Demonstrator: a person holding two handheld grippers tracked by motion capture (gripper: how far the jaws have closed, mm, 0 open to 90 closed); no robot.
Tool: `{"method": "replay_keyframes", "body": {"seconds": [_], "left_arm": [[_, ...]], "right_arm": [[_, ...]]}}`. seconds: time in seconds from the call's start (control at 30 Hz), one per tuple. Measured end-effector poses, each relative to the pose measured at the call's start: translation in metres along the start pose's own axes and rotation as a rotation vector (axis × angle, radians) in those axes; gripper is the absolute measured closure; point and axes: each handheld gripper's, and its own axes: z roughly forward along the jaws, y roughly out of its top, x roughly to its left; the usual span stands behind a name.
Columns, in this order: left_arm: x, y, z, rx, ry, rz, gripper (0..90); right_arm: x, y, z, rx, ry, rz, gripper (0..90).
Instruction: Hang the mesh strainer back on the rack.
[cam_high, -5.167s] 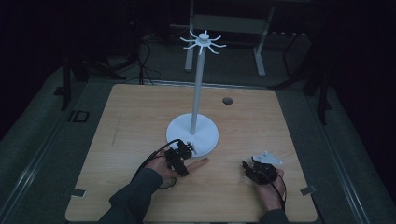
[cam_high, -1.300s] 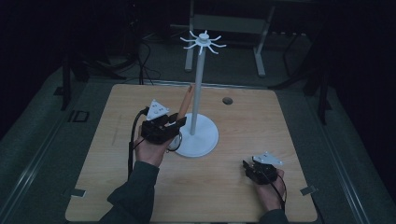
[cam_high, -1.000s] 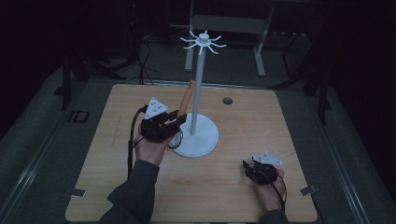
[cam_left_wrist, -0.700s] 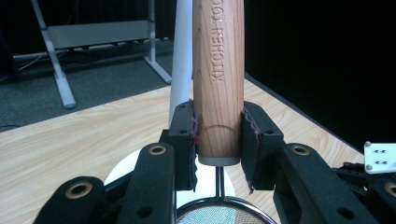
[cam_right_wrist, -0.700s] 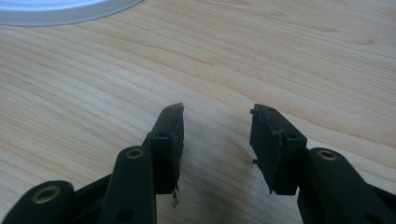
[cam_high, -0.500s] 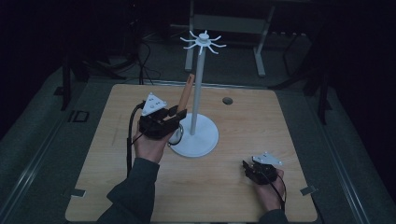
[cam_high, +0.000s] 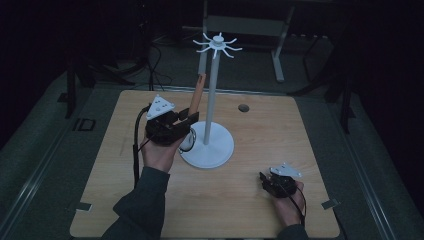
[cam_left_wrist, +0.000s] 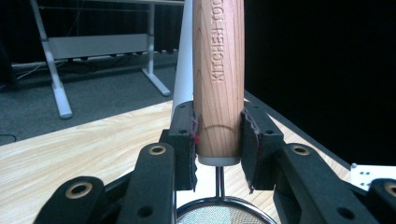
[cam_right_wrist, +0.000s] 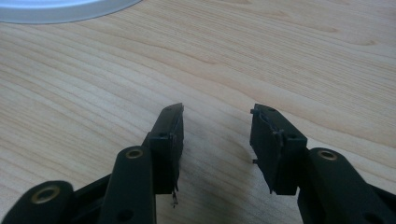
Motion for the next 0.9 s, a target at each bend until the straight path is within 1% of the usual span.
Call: {"method": "replay_keyframes", "body": {"seconds": [0.1, 0.33, 0.53, 0.67, 0.9], "left_arm": [[0.000, 0.003, -0.002, -0.009, 0.000, -0.003, 69.0], [0.002, 0.008, -0.005, -0.038, 0.004, -0.022, 69.0], [0.000, 0.014, -0.007, -0.060, 0.003, -0.014, 69.0], [-0.001, 0.017, -0.008, -0.076, 0.002, -0.029, 69.0], [0.000, 0.021, -0.011, -0.098, 0.003, -0.044, 69.0]], "right_arm": [[0.000, 0.000, 0.000, 0.000, 0.000, 0.000, 54.1], [0.000, 0.000, 0.000, 0.002, 0.001, 0.001, 54.1], [0.000, 0.000, 0.000, 0.001, 0.001, 0.000, 54.0], [0.000, 0.000, 0.000, 0.000, 0.001, 0.001, 54.0], [0.000, 0.000, 0.000, 0.001, 0.002, 0.000, 54.2]]}}
